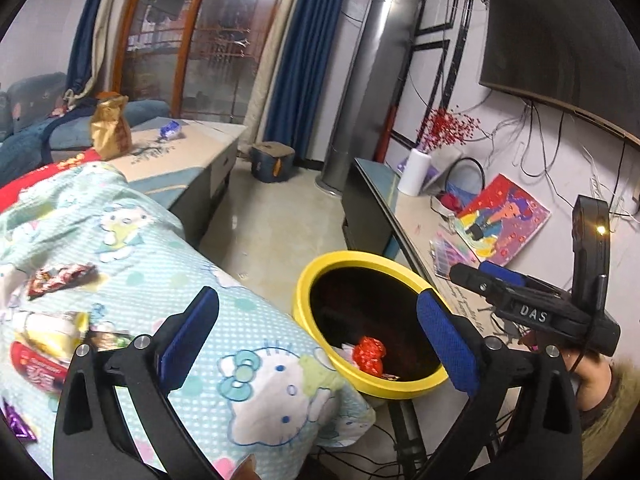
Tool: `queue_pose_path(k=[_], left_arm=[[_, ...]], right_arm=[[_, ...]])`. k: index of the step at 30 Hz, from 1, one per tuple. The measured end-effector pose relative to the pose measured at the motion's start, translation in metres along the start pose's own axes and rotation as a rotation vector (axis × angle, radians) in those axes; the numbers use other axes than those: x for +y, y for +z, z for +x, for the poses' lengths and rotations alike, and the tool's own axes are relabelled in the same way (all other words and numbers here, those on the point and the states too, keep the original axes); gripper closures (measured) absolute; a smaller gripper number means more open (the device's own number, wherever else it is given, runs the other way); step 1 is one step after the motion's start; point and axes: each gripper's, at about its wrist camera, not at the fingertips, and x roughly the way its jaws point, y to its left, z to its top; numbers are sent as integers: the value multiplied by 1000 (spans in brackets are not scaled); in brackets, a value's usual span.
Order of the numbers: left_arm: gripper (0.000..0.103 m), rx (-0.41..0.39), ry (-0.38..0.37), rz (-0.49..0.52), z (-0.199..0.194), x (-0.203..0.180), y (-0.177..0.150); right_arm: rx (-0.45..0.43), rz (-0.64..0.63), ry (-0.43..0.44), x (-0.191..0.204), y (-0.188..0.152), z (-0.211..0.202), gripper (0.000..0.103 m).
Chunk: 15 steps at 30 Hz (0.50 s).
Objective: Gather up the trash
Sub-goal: 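Move both open grippers back over the wrappers on the bedspread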
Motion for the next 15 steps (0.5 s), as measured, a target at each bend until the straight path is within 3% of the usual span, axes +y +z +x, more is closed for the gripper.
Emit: queue_pose_path(k=[15], left_arm=[[7, -63, 101, -68, -40, 36, 3]], right_arm=[[-5, -88, 142, 57, -2, -10, 32]])
